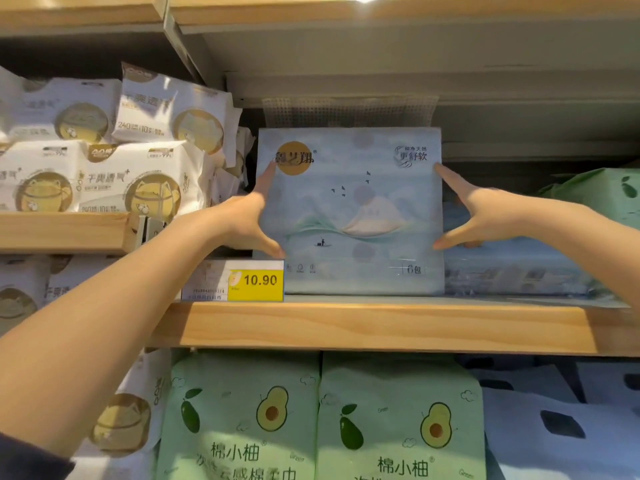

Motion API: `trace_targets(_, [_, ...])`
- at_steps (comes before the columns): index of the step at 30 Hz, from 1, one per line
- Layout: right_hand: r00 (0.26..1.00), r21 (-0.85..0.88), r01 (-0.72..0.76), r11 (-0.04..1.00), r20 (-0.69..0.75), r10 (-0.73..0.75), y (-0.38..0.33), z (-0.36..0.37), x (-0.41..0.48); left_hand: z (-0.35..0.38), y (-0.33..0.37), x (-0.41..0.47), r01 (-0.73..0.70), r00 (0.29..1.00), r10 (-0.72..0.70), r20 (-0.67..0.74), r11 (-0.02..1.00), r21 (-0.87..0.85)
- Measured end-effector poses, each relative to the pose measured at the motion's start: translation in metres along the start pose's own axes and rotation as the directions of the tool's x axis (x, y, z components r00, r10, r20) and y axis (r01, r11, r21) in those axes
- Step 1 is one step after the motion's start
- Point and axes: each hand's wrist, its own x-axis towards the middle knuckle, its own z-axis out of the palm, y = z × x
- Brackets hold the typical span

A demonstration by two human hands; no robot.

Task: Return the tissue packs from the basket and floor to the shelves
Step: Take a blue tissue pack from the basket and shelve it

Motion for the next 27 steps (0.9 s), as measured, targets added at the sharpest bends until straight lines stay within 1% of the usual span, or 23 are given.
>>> trace_targets(5, [1.0,0.041,-0.009,0.999,-0.02,0.01,0.009,-0.006,-0.016,-0.002,0.01,-0.006,-0.032,0.999,0.03,-0.028,0.998,-0.046])
trace_targets(8, [0.998,0.079,-0.014,0.997,-0.057,0.019,0.017,-0.013,-0.029,-0.005,0.023,-0.018,-0.032,0.995,0.026,-0.099,0.998,-0.057])
trace_targets(11, [0.997,0.063,-0.005,0.998,-0.08,0.01,0.026,-0.025,-0.05,-0.011,0.043,-0.038,-0.029,0.99,0.021,-0.138,0.998,-0.057])
trace_targets(16, [0.997,0.064,-0.02,0.998,-0.072,0.024,0.044,-0.058,-0.098,-0.023,0.091,-0.084,-0.084,0.98,0.071,-0.185,0.994,-0.064])
trace_targets(21, [0.999,0.107,0.013,0.994,-0.047,-0.008,0.077,-0.079,-0.167,-0.014,0.148,-0.147,-0.068,0.985,0.053,-0.161,0.993,-0.092])
trace_targets(24, [1.0,0.106,0.03,0.994,-0.008,-0.03,0.1,-0.08,-0.213,0.002,0.183,-0.192,-0.041,0.993,0.027,-0.116,0.992,-0.122])
trace_targets(27, [1.0,0.174,0.014,0.985,0.025,-0.018,0.123,-0.077,-0.258,0.025,0.211,-0.237,-0.028,0.997,0.015,-0.073,0.985,-0.169])
